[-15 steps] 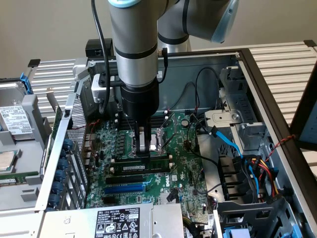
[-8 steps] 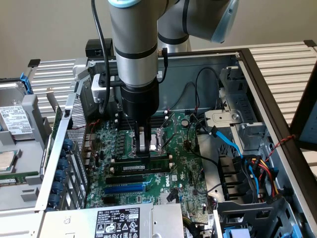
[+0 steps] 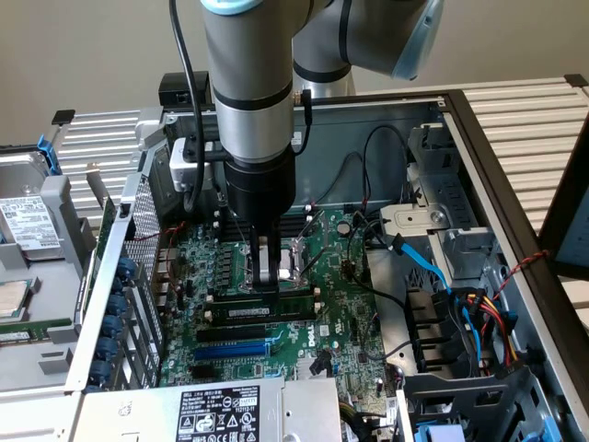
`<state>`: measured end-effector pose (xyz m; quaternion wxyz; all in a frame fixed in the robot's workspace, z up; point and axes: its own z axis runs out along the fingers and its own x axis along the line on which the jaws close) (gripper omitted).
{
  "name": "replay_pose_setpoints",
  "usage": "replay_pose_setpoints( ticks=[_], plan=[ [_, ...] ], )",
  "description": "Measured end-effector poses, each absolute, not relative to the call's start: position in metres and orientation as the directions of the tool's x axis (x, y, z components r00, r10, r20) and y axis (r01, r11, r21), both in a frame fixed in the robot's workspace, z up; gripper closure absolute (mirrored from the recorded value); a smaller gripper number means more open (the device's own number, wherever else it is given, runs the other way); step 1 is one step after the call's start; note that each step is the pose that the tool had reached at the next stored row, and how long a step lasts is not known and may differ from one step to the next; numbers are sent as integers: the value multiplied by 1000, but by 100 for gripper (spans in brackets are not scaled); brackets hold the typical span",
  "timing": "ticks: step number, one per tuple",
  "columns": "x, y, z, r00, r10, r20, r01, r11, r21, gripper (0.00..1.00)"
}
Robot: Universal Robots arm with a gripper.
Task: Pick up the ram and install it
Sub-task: 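Press down the ram until it locks into place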
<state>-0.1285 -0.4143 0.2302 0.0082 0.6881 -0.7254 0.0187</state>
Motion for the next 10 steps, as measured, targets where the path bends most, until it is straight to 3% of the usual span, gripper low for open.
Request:
replay_pose_setpoints(
  ticks=[10],
  plan=[
    [-129,-414,229,-53,-998,36,-999,52,-15,89]
  ],
)
